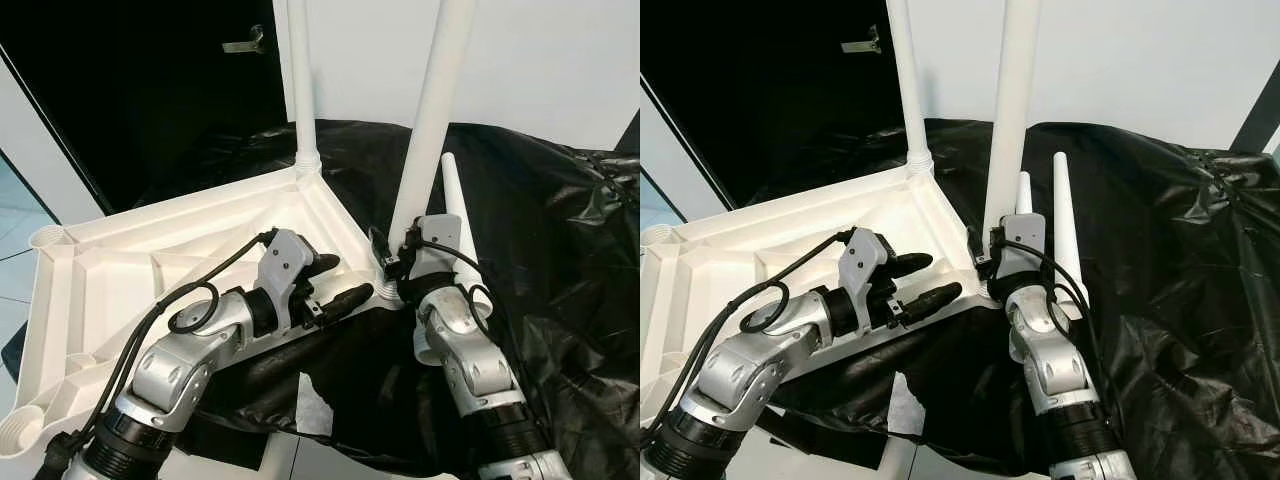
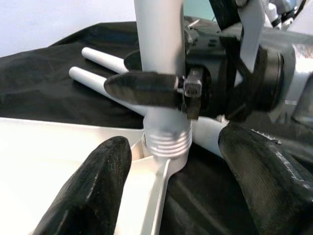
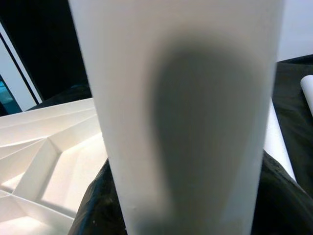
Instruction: Building children table
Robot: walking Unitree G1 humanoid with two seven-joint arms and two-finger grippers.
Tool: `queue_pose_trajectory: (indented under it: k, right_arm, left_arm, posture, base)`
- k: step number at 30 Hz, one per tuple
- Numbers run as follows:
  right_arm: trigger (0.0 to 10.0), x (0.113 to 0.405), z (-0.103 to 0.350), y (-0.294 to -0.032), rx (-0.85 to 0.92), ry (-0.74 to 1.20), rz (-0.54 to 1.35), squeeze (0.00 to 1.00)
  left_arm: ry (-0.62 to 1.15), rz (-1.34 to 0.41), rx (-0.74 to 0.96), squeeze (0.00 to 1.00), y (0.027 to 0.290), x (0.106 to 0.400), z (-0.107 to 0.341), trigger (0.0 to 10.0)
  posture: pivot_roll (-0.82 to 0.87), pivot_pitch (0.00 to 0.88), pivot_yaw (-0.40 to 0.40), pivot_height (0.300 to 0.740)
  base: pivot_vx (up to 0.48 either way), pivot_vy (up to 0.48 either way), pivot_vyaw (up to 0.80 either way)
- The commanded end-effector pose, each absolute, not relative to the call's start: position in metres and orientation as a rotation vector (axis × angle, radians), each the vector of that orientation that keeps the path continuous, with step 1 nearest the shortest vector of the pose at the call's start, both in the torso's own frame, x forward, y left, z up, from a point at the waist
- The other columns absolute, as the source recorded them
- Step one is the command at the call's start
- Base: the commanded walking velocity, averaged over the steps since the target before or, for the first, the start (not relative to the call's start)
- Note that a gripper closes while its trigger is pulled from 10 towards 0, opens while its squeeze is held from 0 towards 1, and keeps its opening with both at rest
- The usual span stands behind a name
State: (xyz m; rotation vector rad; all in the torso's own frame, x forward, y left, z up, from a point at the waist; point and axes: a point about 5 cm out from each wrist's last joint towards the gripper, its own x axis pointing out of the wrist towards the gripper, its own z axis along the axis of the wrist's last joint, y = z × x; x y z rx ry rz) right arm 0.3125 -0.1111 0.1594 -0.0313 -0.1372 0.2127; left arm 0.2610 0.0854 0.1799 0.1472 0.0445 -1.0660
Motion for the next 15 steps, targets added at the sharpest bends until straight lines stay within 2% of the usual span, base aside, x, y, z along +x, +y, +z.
queue_pose_trajectory:
  k: [1,15]
  right_arm:
    - [10.0,0.313,0.145,-0.116,-0.021,-0.062,0.196,0.0]
    - [10.0,0.31,0.13,-0.125,0.039,-0.007,0.174,0.0]
  left_arm:
    - [0.057,-1.153,0.17,0.0,0.084,0.256,0.178,10.0]
    - [0.066,-1.124,0.215,0.0,0.088,0.259,0.176,10.0]
  posture:
    - [0.0,0.0,0.038,0.74]
    - [0.0,0.0,0.04,0.74]
  base:
    - [0.0,0.0,0.0]
    - [0.0,0.0,0.0]
